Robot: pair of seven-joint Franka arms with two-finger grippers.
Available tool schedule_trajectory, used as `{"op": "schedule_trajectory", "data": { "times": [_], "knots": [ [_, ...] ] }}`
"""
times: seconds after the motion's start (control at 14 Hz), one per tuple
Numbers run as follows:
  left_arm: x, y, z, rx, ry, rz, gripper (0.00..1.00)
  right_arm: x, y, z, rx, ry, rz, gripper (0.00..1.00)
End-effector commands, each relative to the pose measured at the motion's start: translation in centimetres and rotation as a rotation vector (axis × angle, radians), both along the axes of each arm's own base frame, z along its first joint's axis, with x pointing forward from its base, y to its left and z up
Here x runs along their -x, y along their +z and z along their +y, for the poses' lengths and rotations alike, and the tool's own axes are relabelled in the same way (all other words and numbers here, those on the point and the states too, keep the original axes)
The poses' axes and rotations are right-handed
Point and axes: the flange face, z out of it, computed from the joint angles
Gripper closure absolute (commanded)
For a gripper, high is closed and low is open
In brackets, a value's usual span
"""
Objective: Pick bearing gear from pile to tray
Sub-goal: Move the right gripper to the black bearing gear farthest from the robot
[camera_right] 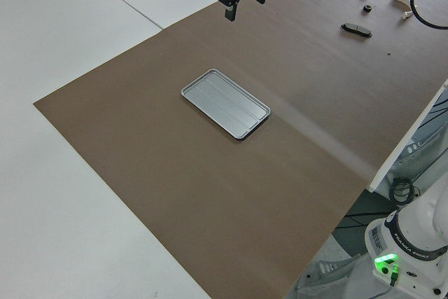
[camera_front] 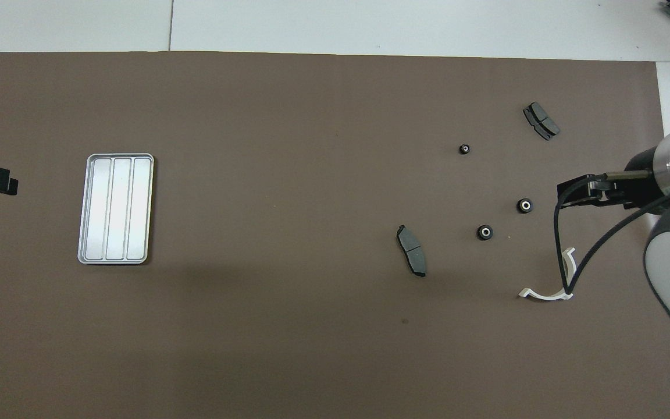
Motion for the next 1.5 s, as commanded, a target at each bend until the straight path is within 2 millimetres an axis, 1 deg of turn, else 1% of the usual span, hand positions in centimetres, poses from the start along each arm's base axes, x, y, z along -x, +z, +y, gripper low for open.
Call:
{"op": "schedule_trajectory", "data": {
  "times": [0.0, 0.21, 0.36, 0.5, 0.64, 0.79, 0.93, 1.14, 1.29, 1.43],
  "knots": [
    [0.9, 0.6, 0.3, -0.012, 0.006, 0.004, 0.00, 0.9, 0.1, -0.1, -0.010, -0.008, -0.005, 0.00],
    [0.8, 0.6, 0.4, -0.013, 0.010, -0.006, 0.00, 0.8, 0.1, -0.3, -0.012, 0.001, -0.005, 0.00],
    [0.8, 0.6, 1.0, -0.013, 0.024, -0.008, 0.00, 0.8, 0.1, -0.3, -0.020, -0.001, -0.006, 0.00],
    [0.8, 0.7, 1.0, -0.013, 0.024, -0.008, 0.00, 0.7, 0.1, -0.5, -0.023, 0.008, -0.013, 0.00],
    [0.7, 0.6, 0.8, -0.014, 0.024, -0.011, 0.00, 0.0, 0.3, -0.3, -0.030, 0.005, -0.065, 0.00],
    [0.6, 0.7, 0.9, -0.014, 0.024, -0.020, 0.00, -1.1, -0.4, -0.5, -0.025, 0.006, -0.079, 0.00],
    [0.5, 0.7, 1.0, -0.014, 0.023, -0.028, 0.00, -3.1, -2.2, -0.1, -0.019, 0.015, -0.082, 0.00],
    [0.7, 0.6, 0.9, -0.013, 0.027, -0.014, 0.00, -5.9, -4.4, 0.1, -0.029, 0.017, -0.130, 0.00],
    [0.8, 0.5, 0.9, -0.013, 0.027, -0.008, 0.00, -8.3, -6.4, 0.1, -0.036, 0.016, -0.136, 0.00],
    [0.8, 0.5, 0.9, -0.013, 0.027, -0.009, 0.00, -10.6, -9.3, 0.3, -0.038, 0.019, -0.117, 0.00]
  ]
}}
